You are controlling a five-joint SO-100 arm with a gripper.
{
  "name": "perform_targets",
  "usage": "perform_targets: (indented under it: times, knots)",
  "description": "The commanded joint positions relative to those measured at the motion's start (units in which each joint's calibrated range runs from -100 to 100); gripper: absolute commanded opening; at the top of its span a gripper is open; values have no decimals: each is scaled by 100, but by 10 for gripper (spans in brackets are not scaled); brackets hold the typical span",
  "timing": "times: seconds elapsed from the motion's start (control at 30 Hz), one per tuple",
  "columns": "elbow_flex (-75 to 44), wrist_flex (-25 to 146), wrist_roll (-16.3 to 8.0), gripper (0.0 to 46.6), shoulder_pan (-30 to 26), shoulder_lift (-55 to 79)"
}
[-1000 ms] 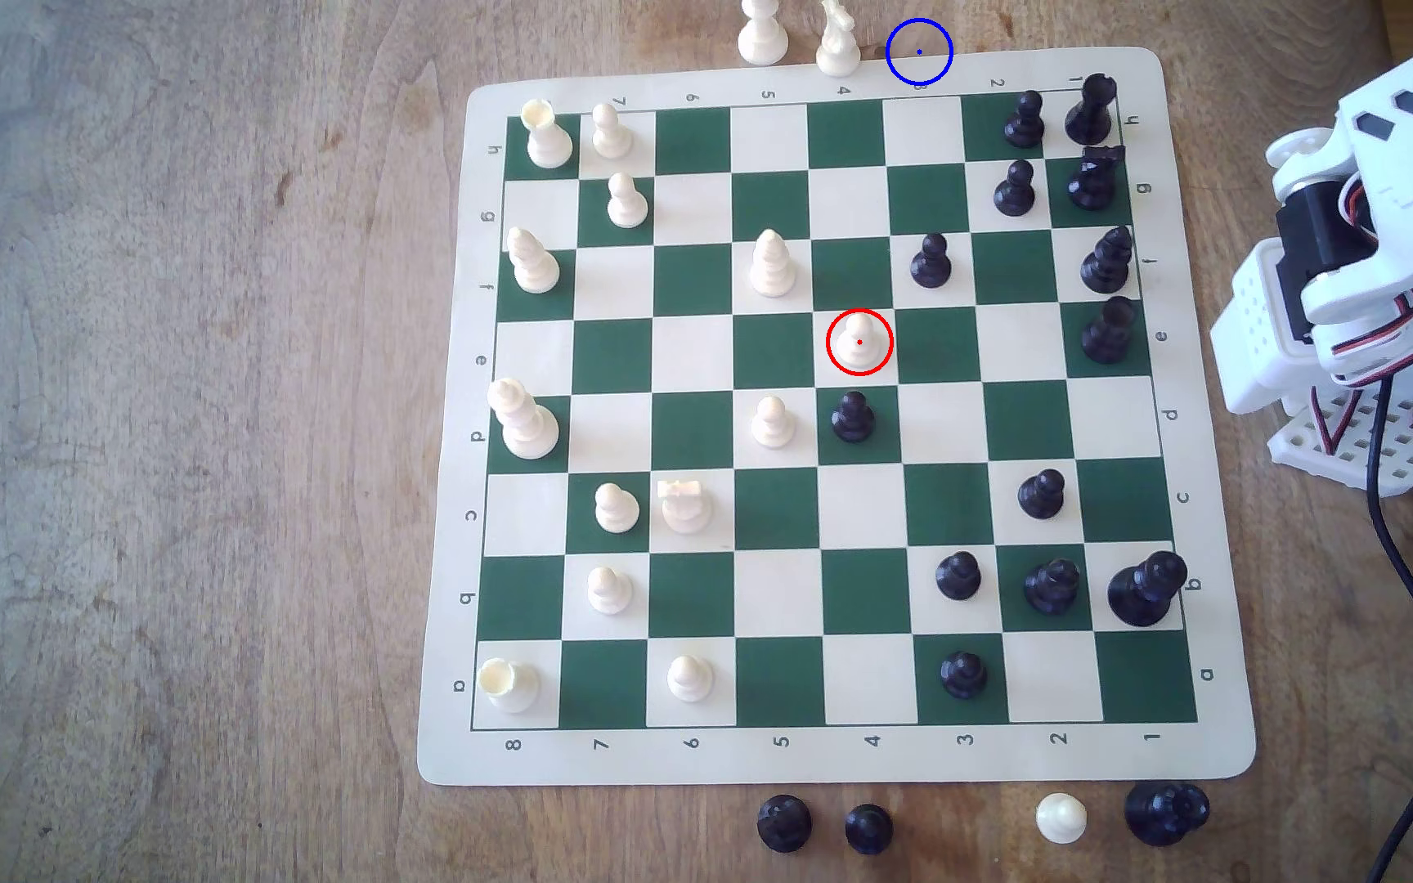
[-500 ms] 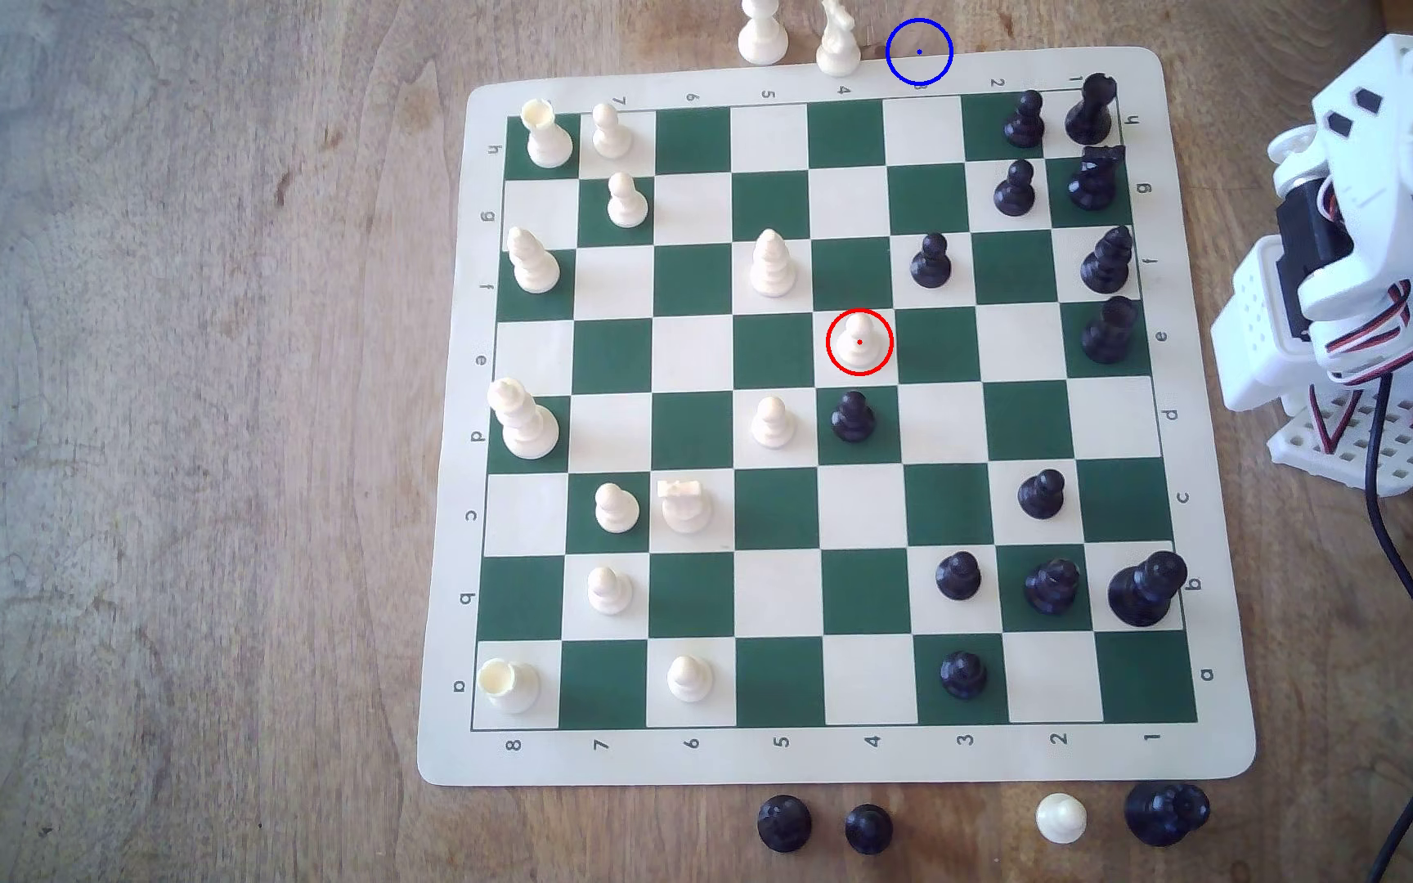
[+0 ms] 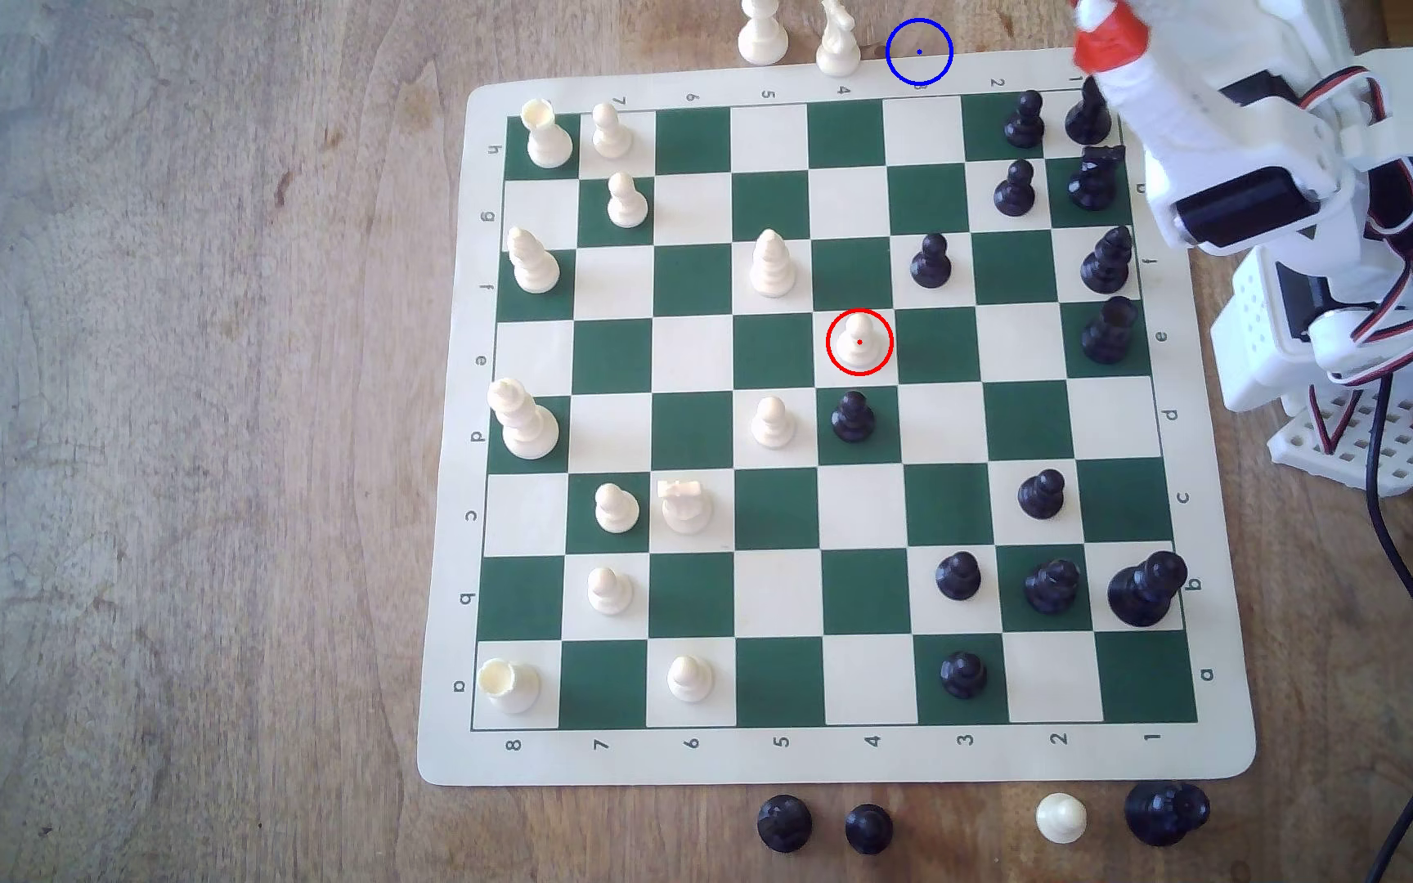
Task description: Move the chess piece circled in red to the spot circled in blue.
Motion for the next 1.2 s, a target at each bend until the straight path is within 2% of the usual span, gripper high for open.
perform_targets:
  times: [0.0,0.17,0.4,0.43,0.47,0.57,0.63,0.73,0.83,0.87,0.9,0.93,1.17]
  knots:
    - [-701,1598,-39,2,106,14]
    - [-1608,4440,-39,2,137,-3]
    - [-2578,6226,156,6,309,710]
    - [-2723,6463,122,11,411,973]
    - [-3194,6906,-29,22,661,1695]
    - [-4210,7585,-239,26,896,2722]
    - [-4872,8019,-249,32,927,3299]
    - [-5189,8314,-322,55,763,3639]
    - [-5742,8707,-601,74,614,4250]
    - [-5905,8765,-723,73,606,4445]
    - [-6295,9010,-957,73,638,4904]
    - [-6431,9109,-1040,75,669,5107]
    - [-6476,9182,-1158,105,716,5787]
